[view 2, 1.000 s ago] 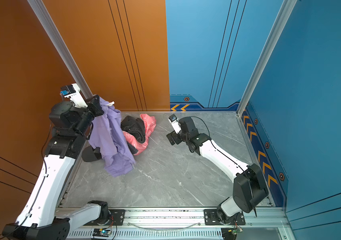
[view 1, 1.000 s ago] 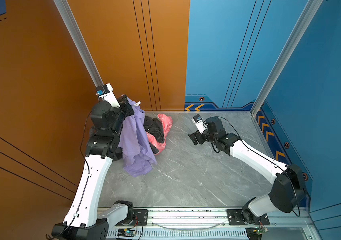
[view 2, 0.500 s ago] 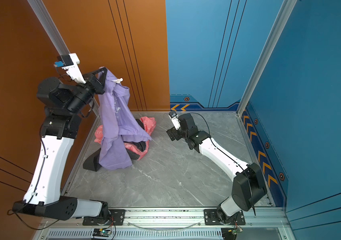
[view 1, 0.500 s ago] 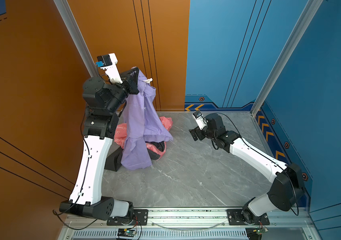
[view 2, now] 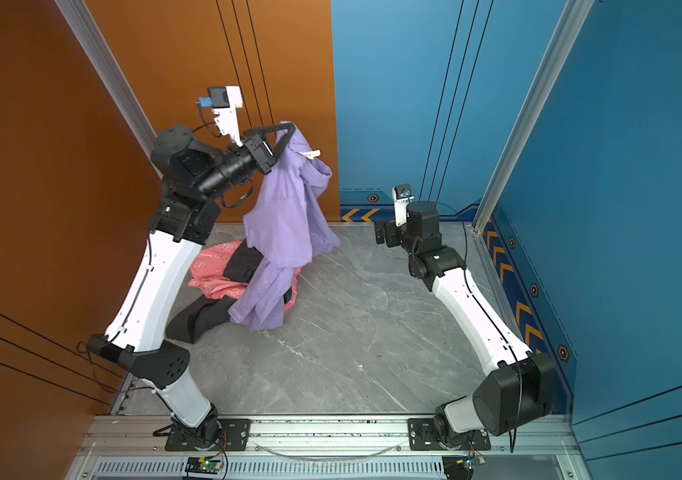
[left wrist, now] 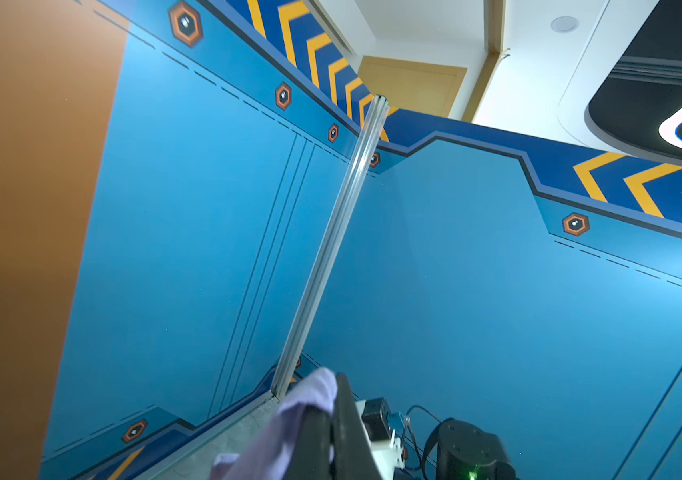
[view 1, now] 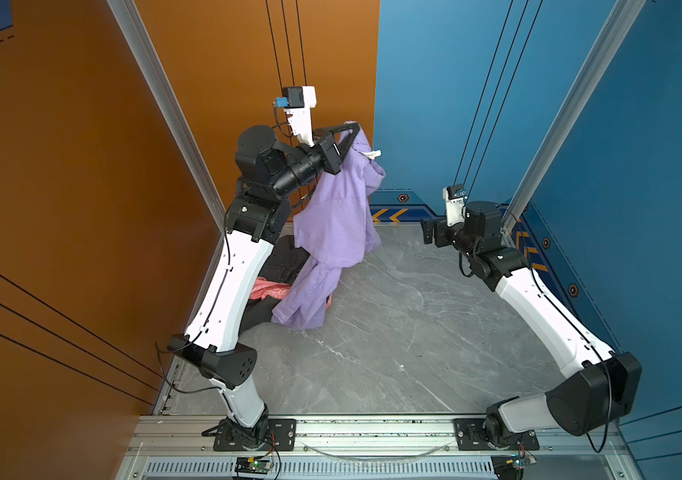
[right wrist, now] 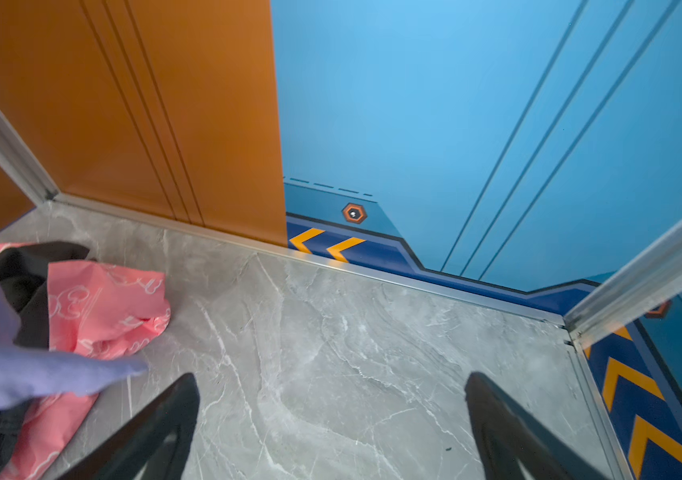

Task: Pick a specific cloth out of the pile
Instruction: 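Swing the purple cloth away from the pile and release it with the left gripper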

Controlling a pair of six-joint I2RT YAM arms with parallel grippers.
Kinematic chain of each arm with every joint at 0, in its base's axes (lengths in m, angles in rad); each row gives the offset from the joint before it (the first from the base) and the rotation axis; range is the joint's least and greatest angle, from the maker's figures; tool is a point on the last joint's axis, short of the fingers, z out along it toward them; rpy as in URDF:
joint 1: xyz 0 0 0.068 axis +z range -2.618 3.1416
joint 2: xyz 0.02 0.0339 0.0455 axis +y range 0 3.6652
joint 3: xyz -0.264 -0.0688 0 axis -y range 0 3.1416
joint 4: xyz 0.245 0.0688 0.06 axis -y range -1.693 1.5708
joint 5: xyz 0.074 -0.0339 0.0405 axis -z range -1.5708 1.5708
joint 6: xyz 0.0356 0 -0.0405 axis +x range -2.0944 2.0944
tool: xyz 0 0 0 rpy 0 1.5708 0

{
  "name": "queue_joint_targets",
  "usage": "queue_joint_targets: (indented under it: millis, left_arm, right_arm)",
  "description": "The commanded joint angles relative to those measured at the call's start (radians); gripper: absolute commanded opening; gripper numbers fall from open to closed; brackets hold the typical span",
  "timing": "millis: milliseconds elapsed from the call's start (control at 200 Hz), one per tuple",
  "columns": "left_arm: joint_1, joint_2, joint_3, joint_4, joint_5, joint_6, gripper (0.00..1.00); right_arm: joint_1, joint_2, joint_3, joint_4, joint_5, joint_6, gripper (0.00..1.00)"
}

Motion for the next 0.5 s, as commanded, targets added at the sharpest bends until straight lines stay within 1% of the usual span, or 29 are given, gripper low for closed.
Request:
queue_joint_targets:
  millis: [0,150,285,365,415,465,495]
  left_arm:
    - [-0.077,0.079,0.055,-0.044,-0.020,0.043,0.00]
    - [-0.179,0.213,0.181,-0.258,-0.048,0.139,0.00]
    - [-0.229,0.276,0.178,-0.361,-0.059,0.182,0.00]
    - [-0.250,0.290,0.176,-0.441,-0.093,0.232,0.22]
    - [-0.254,0.291,0.178,-0.490,-0.122,0.258,0.40]
    - [-0.251,0.284,0.180,-0.540,-0.149,0.284,0.51]
    - [-0.251,0.277,0.177,-0.563,-0.173,0.304,0.60]
  right_arm:
    - [-0.066,-0.078,-0.018,-0.022,-0.039,0.086,1.00]
    - [-0.147,-0.170,-0.084,-0.034,-0.050,0.108,1.00]
    - [-0.194,-0.236,-0.131,-0.052,-0.061,0.131,1.00]
    - [-0.205,-0.262,-0.147,-0.067,-0.058,0.135,1.00]
    - [-0.209,-0.270,-0.147,-0.083,-0.058,0.134,1.00]
    - [-0.211,-0.275,-0.145,-0.099,-0.064,0.134,1.00]
    - [-0.211,-0.274,-0.143,-0.107,-0.073,0.134,1.00]
